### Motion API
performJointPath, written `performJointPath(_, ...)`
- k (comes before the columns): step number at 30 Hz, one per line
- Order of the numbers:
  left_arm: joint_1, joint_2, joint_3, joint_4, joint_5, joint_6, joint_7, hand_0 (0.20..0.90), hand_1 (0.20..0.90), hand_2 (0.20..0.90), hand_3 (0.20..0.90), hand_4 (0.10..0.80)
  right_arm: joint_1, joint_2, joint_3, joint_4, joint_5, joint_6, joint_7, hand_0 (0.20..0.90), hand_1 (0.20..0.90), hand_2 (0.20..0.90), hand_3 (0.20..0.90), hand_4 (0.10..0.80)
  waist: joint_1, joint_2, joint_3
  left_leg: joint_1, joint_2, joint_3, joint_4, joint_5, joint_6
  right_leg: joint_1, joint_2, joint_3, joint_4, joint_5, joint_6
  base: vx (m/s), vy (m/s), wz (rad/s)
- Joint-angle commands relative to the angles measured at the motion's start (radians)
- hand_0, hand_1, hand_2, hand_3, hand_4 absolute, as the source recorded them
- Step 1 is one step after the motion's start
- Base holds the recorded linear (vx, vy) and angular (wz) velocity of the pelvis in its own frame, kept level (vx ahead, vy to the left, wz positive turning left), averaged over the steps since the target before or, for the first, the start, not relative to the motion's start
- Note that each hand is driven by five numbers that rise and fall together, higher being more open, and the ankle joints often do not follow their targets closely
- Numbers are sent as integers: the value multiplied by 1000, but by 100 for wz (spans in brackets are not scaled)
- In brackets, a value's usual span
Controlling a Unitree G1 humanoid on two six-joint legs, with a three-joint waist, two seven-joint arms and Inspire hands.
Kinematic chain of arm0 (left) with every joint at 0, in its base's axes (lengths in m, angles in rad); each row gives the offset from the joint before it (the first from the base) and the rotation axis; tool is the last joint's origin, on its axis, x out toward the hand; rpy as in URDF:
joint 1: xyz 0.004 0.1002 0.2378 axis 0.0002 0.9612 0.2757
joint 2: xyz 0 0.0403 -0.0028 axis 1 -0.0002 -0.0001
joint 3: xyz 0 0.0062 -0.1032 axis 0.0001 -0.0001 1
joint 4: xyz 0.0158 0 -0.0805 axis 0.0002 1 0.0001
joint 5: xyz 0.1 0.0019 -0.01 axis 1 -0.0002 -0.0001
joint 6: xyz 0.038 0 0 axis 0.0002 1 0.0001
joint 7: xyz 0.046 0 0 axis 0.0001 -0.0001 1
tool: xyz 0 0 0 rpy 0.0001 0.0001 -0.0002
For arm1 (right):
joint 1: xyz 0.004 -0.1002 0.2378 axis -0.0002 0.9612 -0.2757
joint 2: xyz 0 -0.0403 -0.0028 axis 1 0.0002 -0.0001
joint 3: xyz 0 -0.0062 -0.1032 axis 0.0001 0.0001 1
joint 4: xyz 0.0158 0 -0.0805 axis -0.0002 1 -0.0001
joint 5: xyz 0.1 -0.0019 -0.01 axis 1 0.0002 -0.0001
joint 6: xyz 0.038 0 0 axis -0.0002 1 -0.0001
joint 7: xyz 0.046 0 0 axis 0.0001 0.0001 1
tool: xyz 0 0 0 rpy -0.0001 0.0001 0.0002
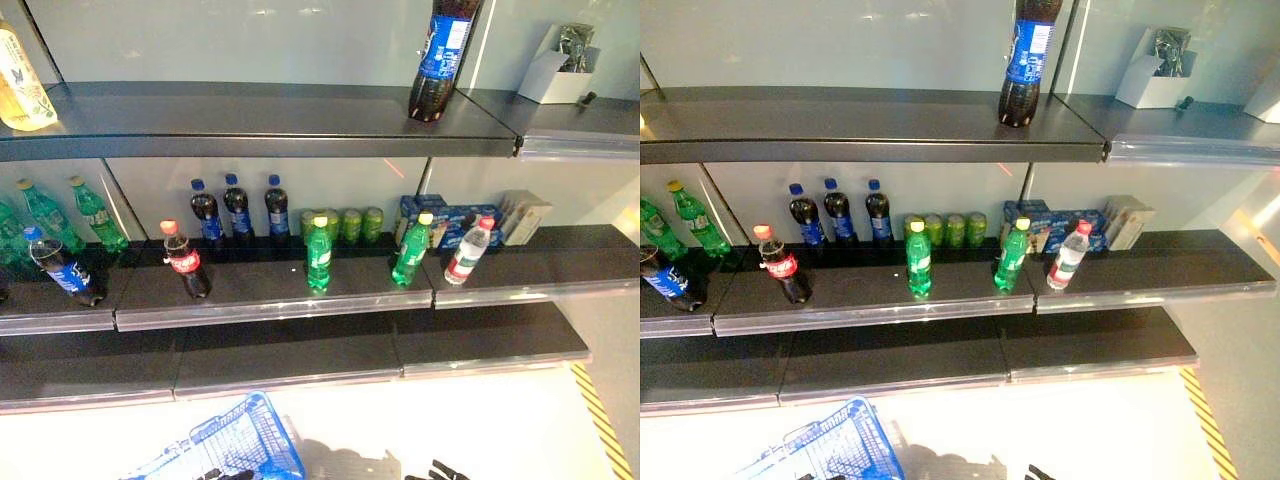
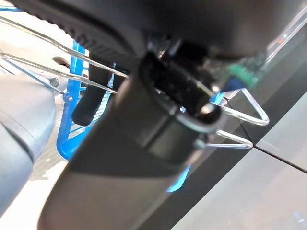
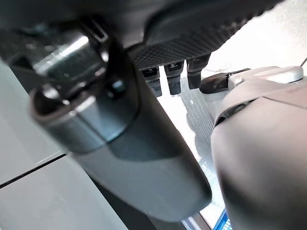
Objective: Pick up the drink and place into the basket.
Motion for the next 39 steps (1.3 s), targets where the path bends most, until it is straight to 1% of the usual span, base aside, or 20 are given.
performJointPath(1, -127, -41, 4, -32, -33, -53, -112, 300, 300, 300, 200, 100, -96, -52, 3, 36, 47, -46, 27, 900, 900, 900, 900, 800, 3, 34, 11, -5, -56, 2, 6, -54, -3, 24, 53, -3, 46, -65, 23, 0, 0, 0)
performJointPath(10, -123, -42, -3, -30, -21, -53, -115, 300, 300, 300, 200, 100, -93, -52, 7, 37, 55, -45, 25, 900, 900, 900, 900, 800, -3, 33, 15, -7, -56, 5, 6, -52, -4, 22, 58, 5, 40, -63, 21, 0, 0, 0)
performJointPath(14, -124, -41, -8, -27, 2, -51, -119, 300, 300, 300, 200, 100, -93, -52, 7, 31, 71, -43, 23, 900, 900, 900, 900, 800, -13, 32, 15, 0, -53, 19, 6, -52, -3, 17, 62, 20, 42, -63, 18, -5, 8, -1)
performJointPath(16, -122, -49, -8, -28, -4, -56, -121, 300, 300, 300, 200, 100, -106, -62, 15, 18, 69, -31, 13, 900, 900, 900, 900, 800, -9, 25, 27, -8, -57, -15, 59, -62, -5, 10, 58, 51, 50, -62, 8, -36, 87, -13)
performJointPath(17, -119, -52, -4, -28, -5, -56, -132, 300, 300, 300, 200, 100, -119, -76, 17, 12, 65, -21, 10, 900, 900, 900, 900, 800, 2, 16, 34, -36, -76, -80, 131, -87, -3, 5, 52, 81, 56, -58, 0, -50, 155, -36)
performJointPath(18, -118, -60, -2, -26, -16, -61, -127, 300, 300, 300, 200, 100, -132, -89, 17, 6, 61, -12, 5, 900, 900, 900, 900, 800, 12, 9, 40, -63, -103, -146, 183, -112, 7, -4, 48, 115, 65, -57, -4, -44, 167, -67)
performJointPath(19, -118, -62, -1, -27, -12, -59, -127, 300, 300, 300, 200, 100, -137, -94, 16, 5, 67, -8, 0, 900, 900, 900, 900, 800, 15, 8, 42, -71, -110, -158, 192, -117, 12, -7, 50, 130, 70, -58, -6, -39, 213, -103)
performJointPath(21, -136, -62, -7, -25, 15, -50, -128, 300, 300, 300, 200, 100, -143, -99, 2, 4, 110, -10, -16, 900, 900, 900, 900, 800, 5, 5, 47, -71, -120, -148, 181, -124, 30, -25, 49, 157, 82, -51, 2, -52, 233, -119)
performJointPath(24, -173, -42, -16, -18, 15, -28, -121, 300, 300, 300, 200, 100, -145, -105, -30, 20, 117, -25, 3, 900, 900, 900, 900, 800, -30, 0, 61, -52, -134, -126, 160, -140, 51, -100, 33, 219, 87, 13, 50, -69, 164, -97)
performJointPath(25, -180, -29, -18, -16, -6, -22, -112, 300, 300, 300, 200, 100, -142, -110, -43, 29, 105, -29, 19, 900, 900, 900, 900, 800, -39, -4, 66, -44, -139, -119, 151, -145, 52, -127, 22, 232, 71, 60, 74, -93, 77, -126)
performJointPath(27, -166, -9, 3, -19, -44, -27, -98, 300, 300, 300, 200, 100, -136, -101, -50, 39, 64, -51, 43, 900, 900, 900, 900, 800, -36, -9, 77, -28, -129, -68, 133, -142, 27, -176, -7, 130, 75, 108, 109, -140, 47, -166)
performJointPath(28, -159, -3, 12, -20, -31, -29, -107, 300, 300, 300, 200, 100, -132, -96, -51, 36, 71, -54, 41, 900, 900, 900, 900, 800, -33, -9, 82, -21, -123, -47, 126, -140, 22, -190, -17, 104, 91, 119, 116, -146, 27, -144)
performJointPath(31, -138, 9, 24, -11, -12, -45, -116, 300, 300, 300, 200, 100, -113, -87, -68, 36, 75, -68, 42, 900, 900, 900, 900, 800, -36, -2, 81, -18, -95, 8, 95, -119, 23, -196, -31, 78, 160, 98, 109, -157, 25, -124)
performJointPath(33, -124, 14, 37, 0, -9, -56, -128, 300, 300, 300, 200, 100, -103, -86, -78, 39, 71, -78, 44, 900, 900, 900, 900, 800, -38, 5, 72, -8, -86, 62, 55, -101, 29, -192, -44, 44, 201, 89, 106, -163, 51, -104)
performJointPath(34, -120, 17, 44, 0, -15, -57, -136, 300, 300, 300, 200, 100, -101, -87, -79, 40, 62, -81, 53, 900, 900, 900, 900, 800, -36, 11, 65, 8, -83, 102, 22, -93, 31, -179, -52, 0, 217, 78, 107, -108, 20, -77)
performJointPath(35, -120, 17, 46, -1, -15, -57, -136, 300, 300, 300, 200, 100, -102, -86, -79, 40, 60, -80, 54, 900, 900, 900, 900, 800, -35, 10, 61, 6, -83, 110, 18, -91, 31, -179, -53, -6, 213, 79, 106, -99, -1, -82)
performJointPath(36, -123, 18, 48, -2, -21, -54, -136, 300, 300, 300, 200, 100, -106, -86, -74, 37, 56, -75, 58, 900, 900, 900, 900, 800, -30, 11, 53, 11, -81, 135, 7, -91, 30, -171, -56, -47, 206, 74, 105, -69, -56, -94)
performJointPath(37, -128, 15, 48, -6, -25, -49, -135, 300, 300, 300, 200, 100, -118, -85, -65, 33, 51, -62, 60, 900, 900, 900, 900, 800, -20, 12, 44, 16, -73, 177, 6, -100, 26, -152, -58, -121, 186, 57, 103, 8, -98, -119)
performJointPath(38, -131, 14, 44, -9, -28, -47, -131, 300, 300, 300, 200, 100, -126, -83, -59, 31, 51, -52, 59, 900, 900, 900, 900, 800, -13, 16, 38, 28, -66, 185, 6, -119, 21, -134, -50, -147, 174, 30, 110, 33, -147, -100)
performJointPath(39, -136, 12, 41, -12, -30, -43, -127, 300, 300, 300, 200, 100, -133, -81, -53, 29, 52, -44, 57, 900, 900, 900, 900, 800, -8, 14, 36, 32, -63, 200, 6, -119, 17, -123, -42, -168, 150, 21, 104, 68, -180, -62)
